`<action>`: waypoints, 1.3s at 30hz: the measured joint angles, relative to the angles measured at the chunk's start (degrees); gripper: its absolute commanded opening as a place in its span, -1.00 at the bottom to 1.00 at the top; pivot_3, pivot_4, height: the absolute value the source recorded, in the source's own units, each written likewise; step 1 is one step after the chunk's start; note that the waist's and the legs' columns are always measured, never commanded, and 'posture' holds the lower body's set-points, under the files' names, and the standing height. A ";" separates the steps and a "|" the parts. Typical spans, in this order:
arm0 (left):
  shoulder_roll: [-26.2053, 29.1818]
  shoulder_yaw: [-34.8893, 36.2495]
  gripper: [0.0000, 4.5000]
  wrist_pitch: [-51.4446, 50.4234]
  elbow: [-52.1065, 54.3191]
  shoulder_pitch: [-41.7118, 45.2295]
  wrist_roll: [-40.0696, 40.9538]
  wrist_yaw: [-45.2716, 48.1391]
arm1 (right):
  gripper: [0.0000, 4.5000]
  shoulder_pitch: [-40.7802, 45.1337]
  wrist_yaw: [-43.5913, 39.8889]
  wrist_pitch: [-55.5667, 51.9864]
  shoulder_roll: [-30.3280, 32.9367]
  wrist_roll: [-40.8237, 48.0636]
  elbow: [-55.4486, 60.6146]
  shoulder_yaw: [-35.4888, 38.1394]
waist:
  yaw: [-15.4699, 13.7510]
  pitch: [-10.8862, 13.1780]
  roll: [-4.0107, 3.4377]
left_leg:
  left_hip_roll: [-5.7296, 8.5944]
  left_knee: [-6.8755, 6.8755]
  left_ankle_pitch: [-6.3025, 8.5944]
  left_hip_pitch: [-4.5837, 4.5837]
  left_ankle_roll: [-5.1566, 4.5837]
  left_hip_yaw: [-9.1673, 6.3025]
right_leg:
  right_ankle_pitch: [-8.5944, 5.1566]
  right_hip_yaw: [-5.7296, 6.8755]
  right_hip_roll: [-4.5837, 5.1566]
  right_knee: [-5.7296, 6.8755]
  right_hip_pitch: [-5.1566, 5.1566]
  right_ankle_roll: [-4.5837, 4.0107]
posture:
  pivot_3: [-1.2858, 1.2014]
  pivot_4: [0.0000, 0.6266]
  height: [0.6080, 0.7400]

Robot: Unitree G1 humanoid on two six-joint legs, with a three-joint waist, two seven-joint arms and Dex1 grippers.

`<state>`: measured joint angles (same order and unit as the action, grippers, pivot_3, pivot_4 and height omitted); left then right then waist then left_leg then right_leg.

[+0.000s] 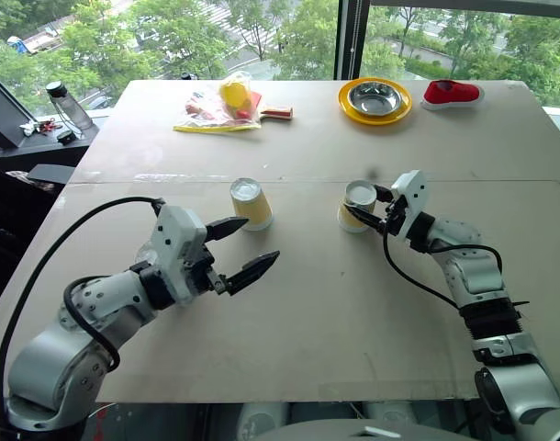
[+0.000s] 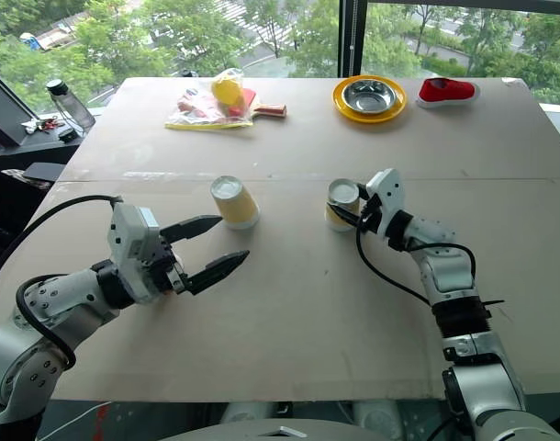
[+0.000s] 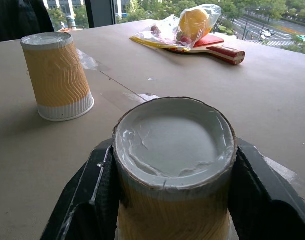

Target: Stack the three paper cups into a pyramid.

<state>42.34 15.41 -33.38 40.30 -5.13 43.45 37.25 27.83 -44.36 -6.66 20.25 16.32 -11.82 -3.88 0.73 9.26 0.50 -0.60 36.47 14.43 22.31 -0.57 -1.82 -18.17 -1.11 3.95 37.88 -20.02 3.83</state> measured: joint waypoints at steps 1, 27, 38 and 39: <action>0.00 0.06 1.00 0.05 0.16 -0.09 0.00 0.00 | -0.08 -0.21 -0.40 -0.09 0.72 0.23 0.06 0.39 | -0.05 0.00 0.00 | 0.00 0.00 0.00 0.00 0.00 -0.01 | 0.00 0.02 0.01 0.00 0.00 0.00 | 0.03 -0.52 1.00; -0.32 -0.36 1.00 0.37 0.43 2.05 -0.44 1.75 | 0.98 -10.44 -1.72 -11.99 8.47 9.22 14.45 9.65 | 0.05 0.01 -0.01 | 0.00 0.05 0.00 0.21 -0.01 -0.06 | 0.00 0.06 -0.01 0.01 -0.12 0.00 | 0.03 -0.52 1.00; -18.29 -11.74 1.00 2.27 -7.70 13.16 -19.12 -22.64 | 0.98 -25.17 -13.19 -8.23 12.94 21.09 26.82 19.56 | -1.07 0.01 0.03 | 0.13 0.35 0.01 0.39 -0.03 -0.18 | 0.02 0.16 -0.02 0.01 -0.07 0.04 | 0.03 -0.52 1.00; -19.16 -12.74 1.00 2.55 -8.74 13.51 -20.79 -23.98 | 0.98 -25.72 -14.01 -8.23 13.10 21.87 27.53 19.72 | -0.90 0.01 0.03 | 0.14 0.36 0.01 0.38 -0.03 -0.16 | 0.02 0.13 -0.03 0.04 -0.08 0.04 | 0.03 -0.52 1.00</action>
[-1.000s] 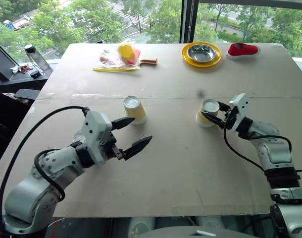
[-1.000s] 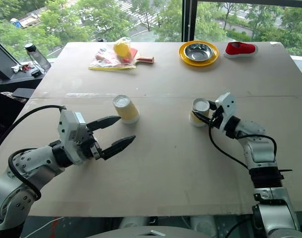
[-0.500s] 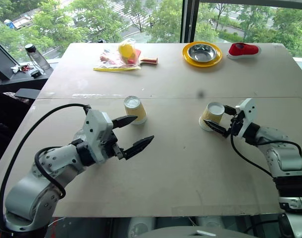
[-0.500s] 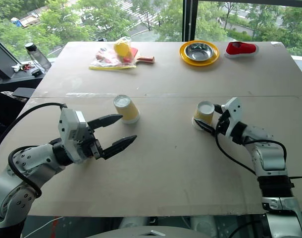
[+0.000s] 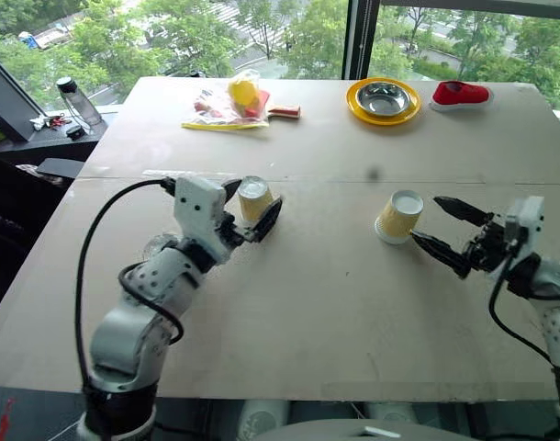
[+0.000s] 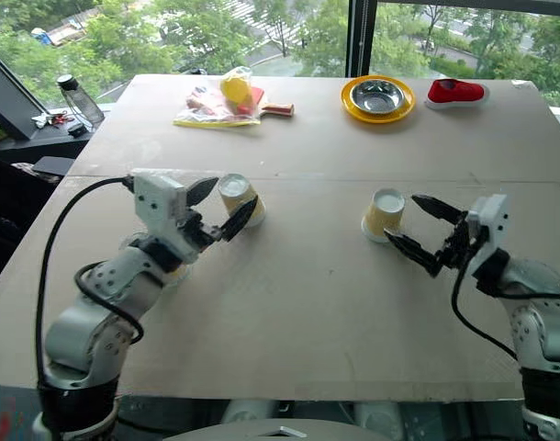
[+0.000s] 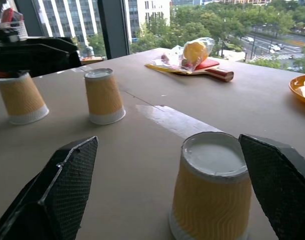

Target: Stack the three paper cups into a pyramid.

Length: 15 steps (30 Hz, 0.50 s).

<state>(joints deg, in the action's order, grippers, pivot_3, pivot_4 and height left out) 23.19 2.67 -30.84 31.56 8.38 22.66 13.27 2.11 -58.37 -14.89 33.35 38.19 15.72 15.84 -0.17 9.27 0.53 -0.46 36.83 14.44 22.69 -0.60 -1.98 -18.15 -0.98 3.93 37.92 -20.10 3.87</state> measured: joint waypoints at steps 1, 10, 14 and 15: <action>-1.69 -1.85 1.00 0.62 -2.04 1.15 -2.97 -2.24 | 0.98 -1.60 -0.96 0.15 0.54 0.82 1.52 0.69 | 0.22 0.00 0.00 | 0.03 0.02 0.00 -0.01 0.00 0.01 | 0.00 -0.02 -0.02 0.03 0.00 0.00 | 0.03 -0.52 1.00; -9.25 -4.70 1.00 5.98 -13.38 6.87 -15.26 -10.28 | 0.98 -7.30 -1.05 0.78 1.21 3.73 7.29 3.61 | 0.45 -0.01 0.02 | 0.04 0.09 0.00 -0.01 0.00 -0.03 | 0.01 0.01 -0.06 0.04 0.02 0.01 | 0.03 -0.52 1.00; -9.31 -4.71 1.00 7.40 -14.78 7.15 -17.10 -10.80 | 0.98 -9.14 -0.90 1.25 1.21 4.06 8.06 4.64 | 0.33 -0.01 0.01 | 0.04 0.09 0.00 -0.01 0.01 -0.04 | 0.01 0.02 -0.06 0.05 0.02 0.02 | 0.03 -0.52 1.00; -9.31 -4.61 1.00 7.77 -15.10 7.15 -17.36 -10.75 | 0.98 -9.40 -0.76 1.36 1.20 4.11 8.06 4.90 | 0.34 -0.01 0.01 | 0.04 0.11 0.00 -0.01 0.01 -0.04 | 0.01 0.02 -0.06 0.05 0.02 0.01 | 0.03 -0.52 1.00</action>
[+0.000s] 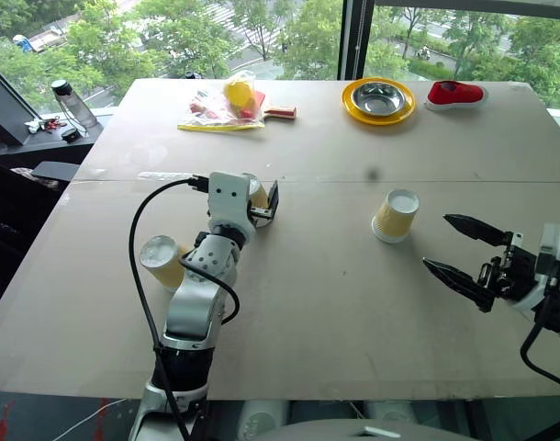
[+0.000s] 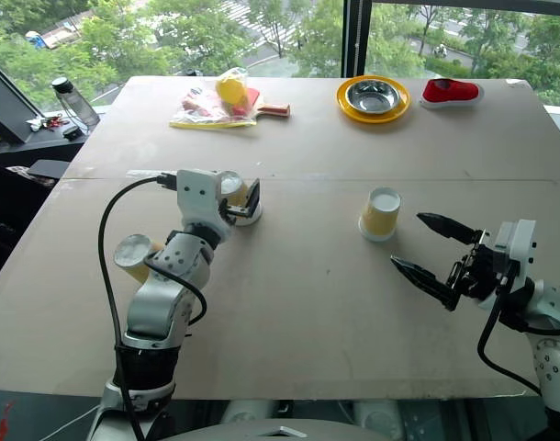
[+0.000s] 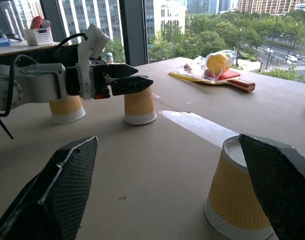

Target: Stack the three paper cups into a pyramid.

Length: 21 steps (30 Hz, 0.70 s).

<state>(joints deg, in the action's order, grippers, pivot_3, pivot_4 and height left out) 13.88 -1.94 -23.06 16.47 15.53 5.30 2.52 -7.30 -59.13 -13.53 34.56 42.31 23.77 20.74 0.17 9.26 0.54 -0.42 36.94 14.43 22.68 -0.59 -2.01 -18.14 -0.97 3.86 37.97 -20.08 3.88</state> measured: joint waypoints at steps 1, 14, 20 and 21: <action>0.00 0.16 1.00 0.27 -0.25 0.00 -0.20 0.06 | 0.98 -0.14 0.19 0.02 0.00 0.06 0.00 0.11 | 0.02 0.00 0.00 | 0.00 0.02 0.00 -0.01 0.00 0.00 | 0.00 -0.01 0.00 0.01 0.01 0.00 | 0.03 -0.52 1.00; -1.46 0.95 1.00 7.63 -2.76 -1.15 -1.91 1.64 | 0.98 0.39 0.98 0.43 -0.02 0.66 0.00 0.06 | -0.22 0.00 0.00 | 0.00 0.07 0.00 -0.04 0.00 -0.04 | 0.00 0.04 0.01 -0.02 0.11 0.00 | 0.03 -0.52 1.00; -1.79 1.16 1.00 9.93 -3.67 -2.03 -2.95 2.29 | 0.98 1.40 0.75 0.50 -0.02 0.70 -0.10 0.06 | -0.38 0.00 0.00 | 0.00 0.09 0.00 -0.04 0.00 -0.04 | 0.00 0.05 0.00 -0.01 0.11 0.00 | 0.03 -0.52 1.00; -1.89 1.17 1.00 9.85 -3.75 -2.11 -3.08 2.29 | 0.98 1.47 0.75 0.50 -0.02 0.70 -0.10 0.06 | -0.46 0.00 0.00 | 0.00 0.09 0.00 -0.04 0.00 -0.04 | 0.00 0.05 0.00 -0.01 0.11 0.00 | 0.03 -0.52 1.00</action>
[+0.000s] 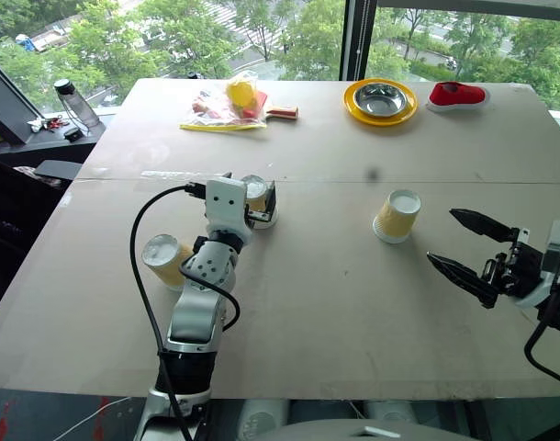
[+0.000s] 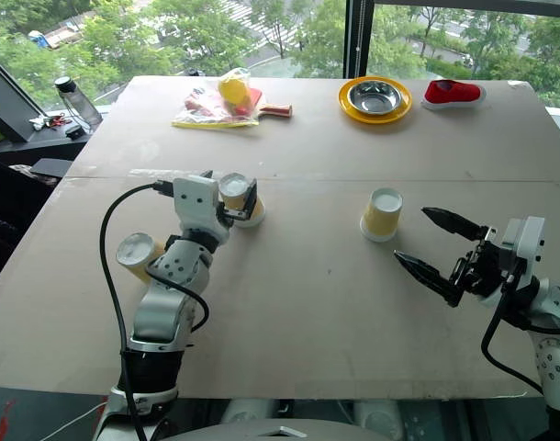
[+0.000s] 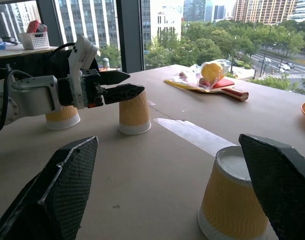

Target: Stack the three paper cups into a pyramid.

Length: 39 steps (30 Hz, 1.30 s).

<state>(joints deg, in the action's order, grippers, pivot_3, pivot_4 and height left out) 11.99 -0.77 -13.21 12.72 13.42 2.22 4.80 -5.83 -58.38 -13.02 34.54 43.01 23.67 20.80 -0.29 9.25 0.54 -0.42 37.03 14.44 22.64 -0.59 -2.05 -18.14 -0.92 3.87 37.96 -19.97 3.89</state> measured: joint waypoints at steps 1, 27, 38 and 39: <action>-0.11 0.01 1.00 -0.09 -0.15 -0.07 -0.12 0.00 | 0.98 0.00 0.00 0.00 0.00 0.00 0.00 0.00 | -0.07 0.00 0.00 | 0.00 0.00 0.00 0.00 0.00 0.00 | 0.00 0.00 0.00 0.00 0.00 0.00 | 0.03 -0.52 1.00; 1.29 0.12 -0.09 -0.35 -8.32 3.46 -0.50 5.75 | 1.00 -2.47 -2.56 -1.59 1.45 2.29 2.04 -0.27 | -0.42 0.00 0.00 | 0.00 0.03 0.00 0.01 0.00 -0.02 | 0.00 0.03 0.00 0.01 0.01 0.01 | 0.03 -0.52 1.00; 0.77 -3.13 -0.09 1.12 -8.95 5.18 0.64 11.99 | 1.00 -2.85 -1.33 -1.80 1.45 2.59 2.78 -0.26 | -0.52 0.00 0.00 | 0.02 0.08 0.00 0.05 0.00 -0.05 | 0.00 0.07 0.00 0.01 0.02 0.01 | 0.03 -0.52 1.00; 0.70 -3.78 -0.09 1.30 -9.00 5.64 0.45 12.36 | 1.00 -2.84 -1.17 -1.80 1.45 2.59 2.92 -0.26 | -0.52 0.00 0.00 | 0.02 0.08 0.00 0.05 0.00 -0.05 | 0.01 0.07 0.00 0.01 0.02 0.01 | 0.03 -0.52 1.00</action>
<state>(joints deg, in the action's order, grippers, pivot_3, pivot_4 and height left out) 12.69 -4.54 -11.91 3.72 19.06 2.67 17.17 -8.67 -59.56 -14.83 35.99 45.60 26.59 20.53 -0.80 9.26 0.55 -0.39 37.12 14.44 22.69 -0.59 -2.10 -18.13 -0.85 3.86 37.97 -19.95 3.89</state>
